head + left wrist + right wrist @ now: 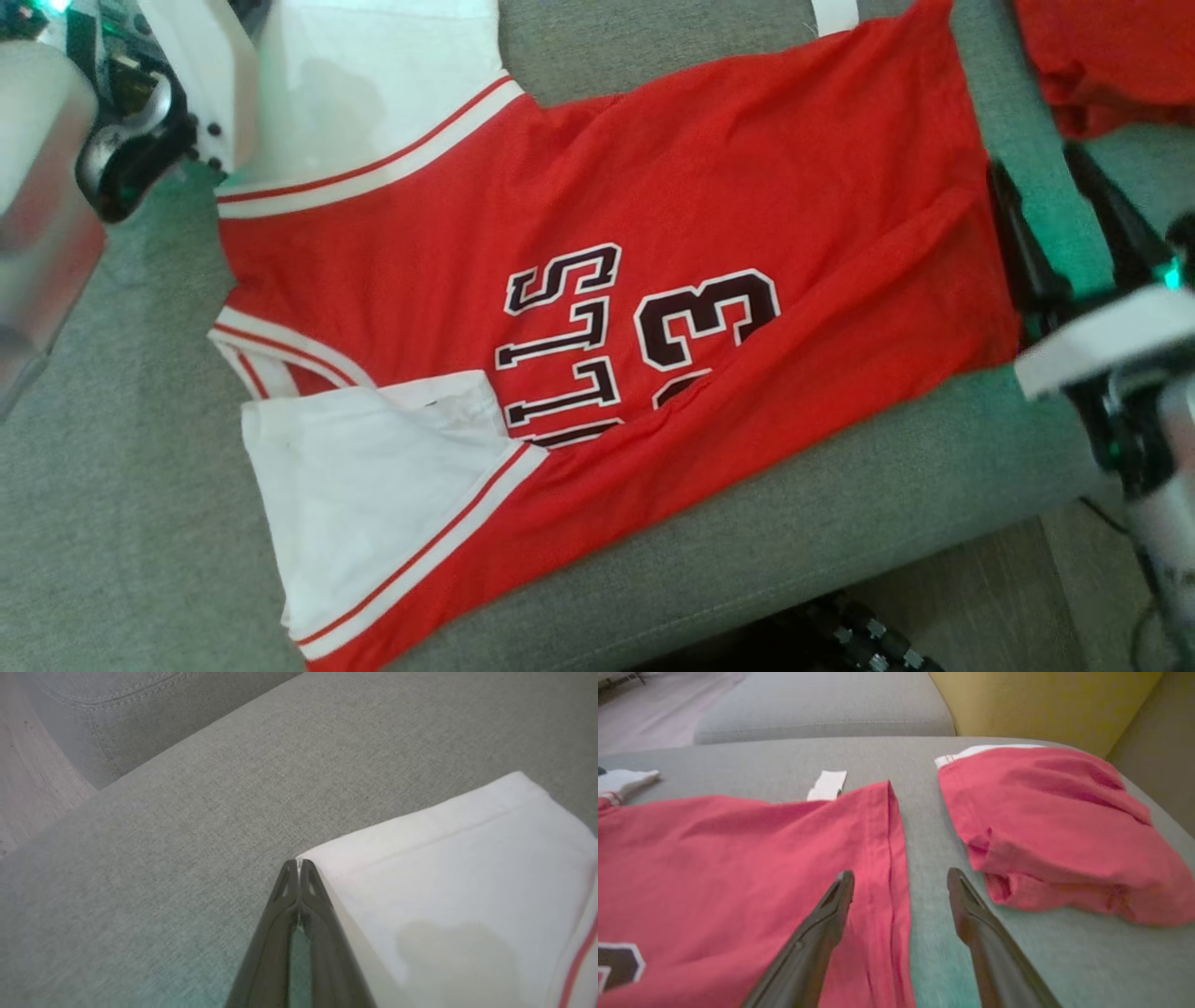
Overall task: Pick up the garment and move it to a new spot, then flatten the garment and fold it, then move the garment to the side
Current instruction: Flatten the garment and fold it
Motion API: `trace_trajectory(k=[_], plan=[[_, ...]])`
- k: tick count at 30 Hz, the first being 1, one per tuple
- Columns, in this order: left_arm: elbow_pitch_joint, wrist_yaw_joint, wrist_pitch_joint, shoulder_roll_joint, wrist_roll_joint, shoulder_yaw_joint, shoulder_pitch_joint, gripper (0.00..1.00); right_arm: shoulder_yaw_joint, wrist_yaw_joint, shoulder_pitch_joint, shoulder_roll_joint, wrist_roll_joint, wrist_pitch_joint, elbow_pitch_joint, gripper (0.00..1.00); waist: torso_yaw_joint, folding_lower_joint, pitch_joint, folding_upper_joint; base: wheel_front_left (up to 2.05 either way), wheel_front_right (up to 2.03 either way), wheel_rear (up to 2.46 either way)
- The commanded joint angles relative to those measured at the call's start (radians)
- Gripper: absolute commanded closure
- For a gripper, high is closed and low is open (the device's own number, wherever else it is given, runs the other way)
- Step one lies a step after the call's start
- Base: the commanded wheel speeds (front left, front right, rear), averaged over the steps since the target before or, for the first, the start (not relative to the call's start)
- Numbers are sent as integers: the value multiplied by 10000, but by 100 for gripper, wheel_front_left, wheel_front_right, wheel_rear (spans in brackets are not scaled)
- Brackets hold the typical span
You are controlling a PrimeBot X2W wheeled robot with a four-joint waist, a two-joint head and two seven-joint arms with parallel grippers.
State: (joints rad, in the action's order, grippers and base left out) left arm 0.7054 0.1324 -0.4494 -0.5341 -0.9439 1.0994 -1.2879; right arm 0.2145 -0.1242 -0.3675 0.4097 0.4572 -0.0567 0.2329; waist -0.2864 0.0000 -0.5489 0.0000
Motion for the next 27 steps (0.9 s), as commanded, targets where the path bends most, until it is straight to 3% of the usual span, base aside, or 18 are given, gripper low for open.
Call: trace_trajectory(k=[1, 12, 19, 20, 21, 24, 25, 27], plan=[[-177, -18, 175, -428, -81, -89, -567, 100, 237, -65, -492, 117, 414, 325, -54, 0, 99, 0, 29, 0, 0, 0, 0], [-395, -18, 940, -297, -432, 751, -1345, 100, 1293, -65, -3357, 158, 1756, 1960, 2151, 0, 682, 0, -62, 0, 0, 0, 0], [-361, -18, 1325, -233, -760, 1231, -1663, 100, 1841, -65, -4299, 229, 2143, 1998, 3306, 0, 952, 0, -103, 0, 0, 0, 0], [-342, -18, 1368, -226, -803, 1275, -1698, 100, 1912, -65, -4384, 236, 2213, 1972, 3416, 10, 984, 0, -109, 0, 0, 0, 0], [-325, -18, 1407, -223, -841, 1320, -1729, 100, 1978, -65, -4460, 248, 2279, 1934, 3520, 38, 1011, 0, -114, 0, 0, 0, 0], [-297, -18, 1498, -245, -951, 1441, -1817, 100, 2160, -65, -4692, 315, 2416, 1754, 3812, 88, 1085, 0, -139, 0, 0, 0, 0], [-281, -18, 1532, -244, -983, 1473, -1842, 100, 2207, -65, -4764, 331, 2454, 1679, 3911, 100, 1110, 0, -146, 0, 0, 0, 0], [-257, -18, 1626, -211, -1018, 1534, -1883, 100, 2265, -65, -4912, 378, 2451, 1473, 4138, 100, 1168, 0, -167, 0, 0, 0, 0]])
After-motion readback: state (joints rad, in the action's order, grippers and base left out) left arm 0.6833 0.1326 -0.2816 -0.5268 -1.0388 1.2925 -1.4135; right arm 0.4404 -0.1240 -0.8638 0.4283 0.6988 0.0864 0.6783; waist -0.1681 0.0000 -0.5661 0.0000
